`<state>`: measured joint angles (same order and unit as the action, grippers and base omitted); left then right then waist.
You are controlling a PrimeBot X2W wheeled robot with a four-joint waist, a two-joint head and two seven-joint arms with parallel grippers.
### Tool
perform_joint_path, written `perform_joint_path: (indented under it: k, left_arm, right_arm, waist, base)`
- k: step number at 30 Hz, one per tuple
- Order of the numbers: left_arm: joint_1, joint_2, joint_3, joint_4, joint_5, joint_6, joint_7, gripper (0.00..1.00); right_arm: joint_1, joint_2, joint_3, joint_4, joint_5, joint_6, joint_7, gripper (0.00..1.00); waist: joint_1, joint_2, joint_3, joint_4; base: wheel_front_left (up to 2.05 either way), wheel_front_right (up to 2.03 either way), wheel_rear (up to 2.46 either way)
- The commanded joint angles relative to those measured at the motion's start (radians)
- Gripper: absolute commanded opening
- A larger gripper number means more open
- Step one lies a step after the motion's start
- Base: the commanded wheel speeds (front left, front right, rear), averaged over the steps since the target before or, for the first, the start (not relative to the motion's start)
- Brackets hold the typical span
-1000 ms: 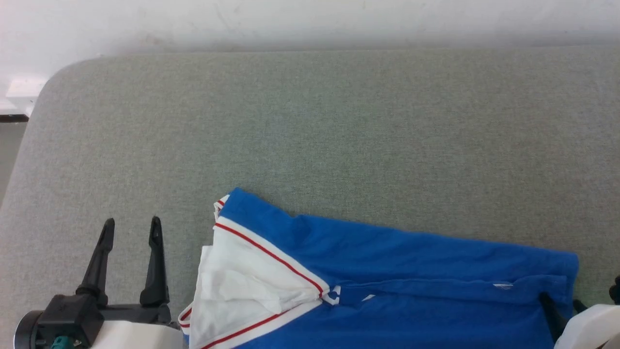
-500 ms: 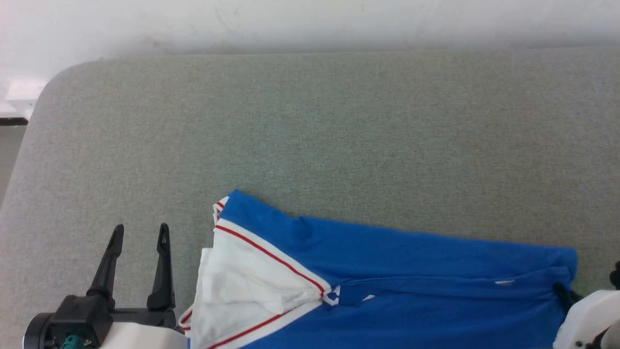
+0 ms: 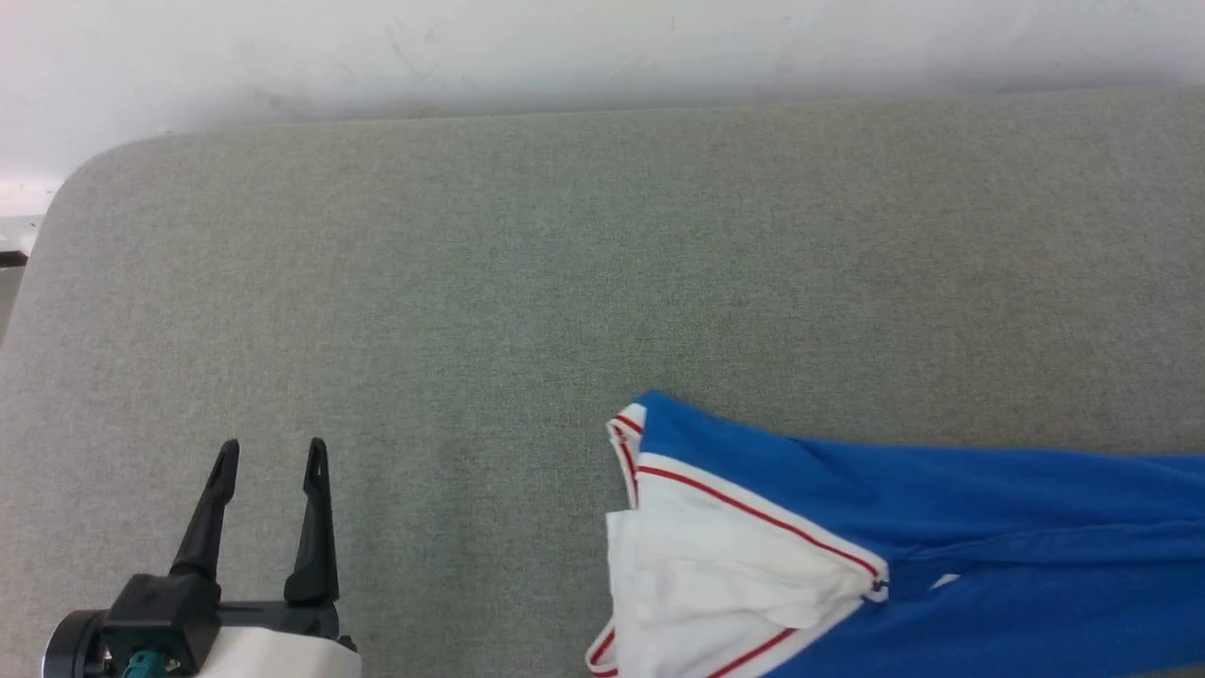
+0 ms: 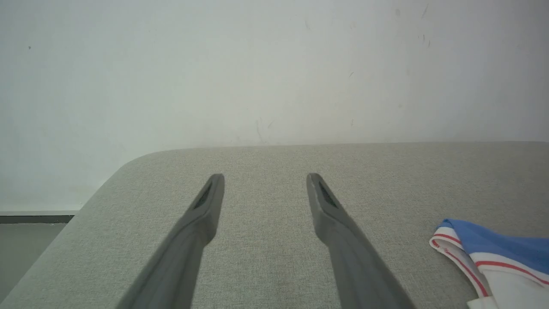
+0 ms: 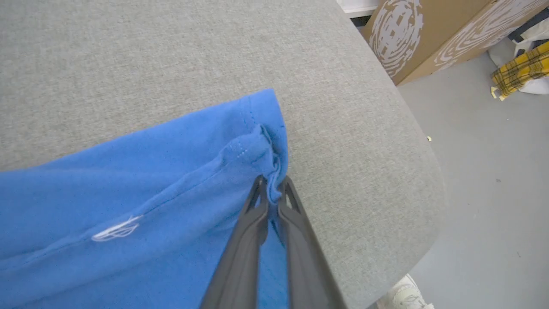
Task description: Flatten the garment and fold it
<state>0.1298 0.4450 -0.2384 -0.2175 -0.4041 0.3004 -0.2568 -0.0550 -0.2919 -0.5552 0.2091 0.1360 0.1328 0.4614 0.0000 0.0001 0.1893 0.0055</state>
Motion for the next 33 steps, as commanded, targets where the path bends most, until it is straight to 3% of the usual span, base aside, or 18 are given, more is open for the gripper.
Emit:
perform_joint_path:
  k: [1,4,8,17,25,33]
  left_arm:
    - [0.003,0.005,0.002,0.004,0.009,0.003,-0.001,1.00]
    - [0.009,0.003,0.000,0.009,0.007,0.008,0.001,1.00]
    - [0.015,-0.003,0.002,0.013,0.001,0.013,0.001,1.00]
    - [0.001,-0.009,0.002,0.014,0.002,0.007,-0.001,1.00]
    - [0.003,-0.023,-0.008,0.030,-0.007,-0.003,-0.002,1.00]
    - [-0.002,-0.032,-0.019,0.048,-0.011,-0.014,-0.003,1.00]
  right_arm:
    - [-0.018,-0.012,-0.009,0.011,-0.012,-0.002,-0.012,0.00]
    - [-0.024,-0.010,0.004,0.016,-0.001,-0.002,-0.020,0.00]
    - [-0.027,0.022,0.095,-0.030,0.058,-0.002,-0.016,0.00]
    - [0.051,0.119,0.325,-0.292,0.251,-0.002,0.149,0.00]
    - [0.097,0.169,0.500,-0.485,0.309,-0.002,0.281,0.00]
    - [0.056,0.176,0.714,-0.529,0.344,-0.002,0.353,0.00]
  waist:
    - [0.0000,-0.0001,-0.002,0.001]
    - [0.0000,-0.0001,-0.009,-0.002]
    - [0.0000,-0.0001,-0.013,-0.020]
    - [0.0000,-0.0001,-0.025,-0.032]
    - [0.0000,-0.0001,-0.031,0.008]
    - [0.0000,-0.0001,-0.039,0.051]
  base:
    - [0.00,0.00,0.00]
    - [0.00,0.00,0.00]
    - [0.00,0.00,0.00]
    - [0.00,0.00,0.00]
    - [0.00,0.00,0.00]
    - [0.00,0.00,0.00]
